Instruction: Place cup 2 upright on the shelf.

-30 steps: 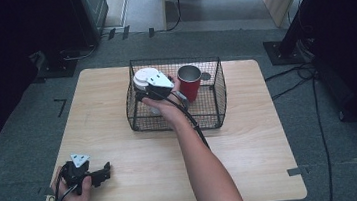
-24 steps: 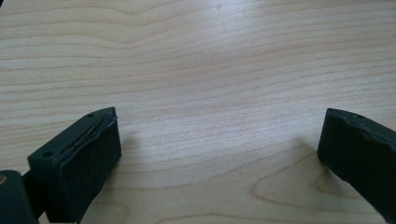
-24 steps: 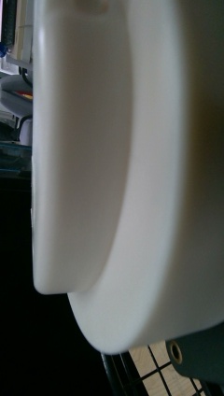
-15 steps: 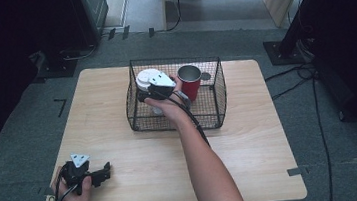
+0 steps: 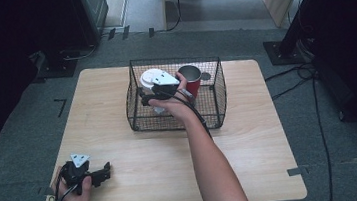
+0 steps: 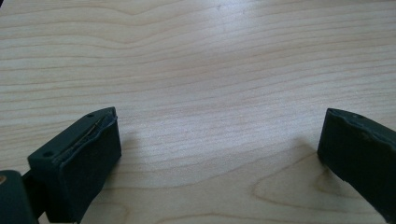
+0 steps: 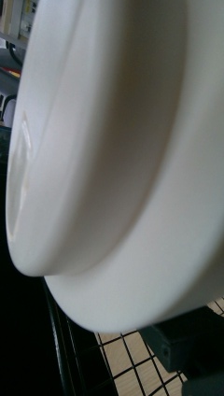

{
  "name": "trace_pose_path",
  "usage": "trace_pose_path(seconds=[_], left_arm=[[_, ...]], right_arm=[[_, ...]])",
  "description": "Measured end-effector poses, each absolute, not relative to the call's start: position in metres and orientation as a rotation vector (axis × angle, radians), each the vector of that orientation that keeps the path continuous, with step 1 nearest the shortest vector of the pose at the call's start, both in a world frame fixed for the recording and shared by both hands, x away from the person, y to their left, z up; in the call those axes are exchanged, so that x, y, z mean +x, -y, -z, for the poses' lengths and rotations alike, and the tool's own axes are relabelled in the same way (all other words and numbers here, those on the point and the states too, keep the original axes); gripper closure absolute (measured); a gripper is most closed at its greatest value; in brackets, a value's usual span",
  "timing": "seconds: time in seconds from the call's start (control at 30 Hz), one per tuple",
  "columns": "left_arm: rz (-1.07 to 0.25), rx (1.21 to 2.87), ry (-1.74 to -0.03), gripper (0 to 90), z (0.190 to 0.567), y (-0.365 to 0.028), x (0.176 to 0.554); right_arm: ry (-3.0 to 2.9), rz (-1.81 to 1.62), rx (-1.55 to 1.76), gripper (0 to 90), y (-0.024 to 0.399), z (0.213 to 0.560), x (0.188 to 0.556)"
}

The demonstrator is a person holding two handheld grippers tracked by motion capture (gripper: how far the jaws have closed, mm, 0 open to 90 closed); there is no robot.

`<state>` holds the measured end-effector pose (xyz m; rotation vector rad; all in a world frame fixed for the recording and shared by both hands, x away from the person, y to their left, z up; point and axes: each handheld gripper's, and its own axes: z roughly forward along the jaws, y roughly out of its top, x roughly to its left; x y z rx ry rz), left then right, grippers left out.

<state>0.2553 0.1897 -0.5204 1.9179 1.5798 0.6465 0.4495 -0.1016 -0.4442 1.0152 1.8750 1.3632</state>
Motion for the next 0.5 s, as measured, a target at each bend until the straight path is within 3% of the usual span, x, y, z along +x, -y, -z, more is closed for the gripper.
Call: trace_pose_path(seconds=[0.5], left_arm=[[-0.647, 1.918, -1.580, 0.0, 0.520, -0.190, 0.255]], right_arm=[[-1.896, -1.350, 0.955, 0.0, 0.115, 0.438, 0.446]])
